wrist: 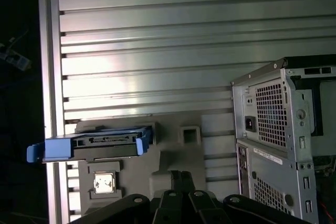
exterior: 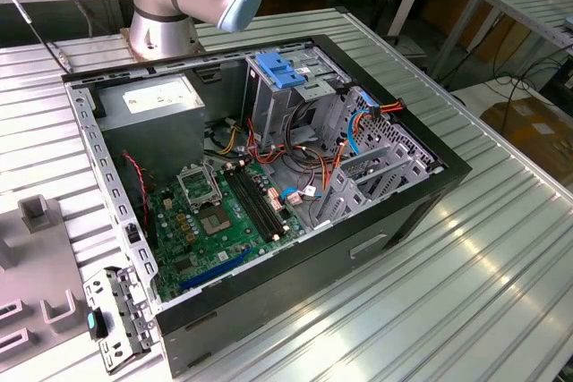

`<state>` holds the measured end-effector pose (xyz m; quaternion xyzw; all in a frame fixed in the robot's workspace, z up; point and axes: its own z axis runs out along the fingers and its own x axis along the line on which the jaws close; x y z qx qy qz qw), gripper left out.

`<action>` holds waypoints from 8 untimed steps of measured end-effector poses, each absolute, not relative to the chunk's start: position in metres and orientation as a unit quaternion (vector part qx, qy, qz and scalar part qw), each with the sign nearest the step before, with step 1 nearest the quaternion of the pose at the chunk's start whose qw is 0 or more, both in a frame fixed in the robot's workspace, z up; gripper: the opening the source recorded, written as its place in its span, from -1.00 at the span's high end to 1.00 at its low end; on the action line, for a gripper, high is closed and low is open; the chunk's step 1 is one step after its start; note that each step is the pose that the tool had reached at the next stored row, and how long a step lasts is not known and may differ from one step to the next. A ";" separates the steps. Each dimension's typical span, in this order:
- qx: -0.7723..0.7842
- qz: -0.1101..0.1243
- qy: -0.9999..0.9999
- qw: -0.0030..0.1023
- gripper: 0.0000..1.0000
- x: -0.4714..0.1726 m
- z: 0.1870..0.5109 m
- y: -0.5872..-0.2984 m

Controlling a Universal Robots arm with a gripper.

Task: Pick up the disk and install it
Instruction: 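Reach for the disk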

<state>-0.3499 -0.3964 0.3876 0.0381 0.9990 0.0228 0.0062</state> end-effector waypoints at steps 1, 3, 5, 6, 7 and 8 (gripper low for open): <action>0.038 0.023 0.999 0.006 0.79 -0.351 0.388 -0.396; 0.038 0.023 0.999 0.006 0.79 -0.353 0.387 -0.396; 0.038 0.023 0.999 0.006 0.79 -0.355 0.387 -0.396; 0.038 0.023 0.999 0.006 0.79 -0.356 0.387 -0.396; 0.038 0.023 0.999 0.006 0.79 -0.357 0.387 -0.396; 0.038 0.023 0.999 0.006 0.79 -0.358 0.387 -0.396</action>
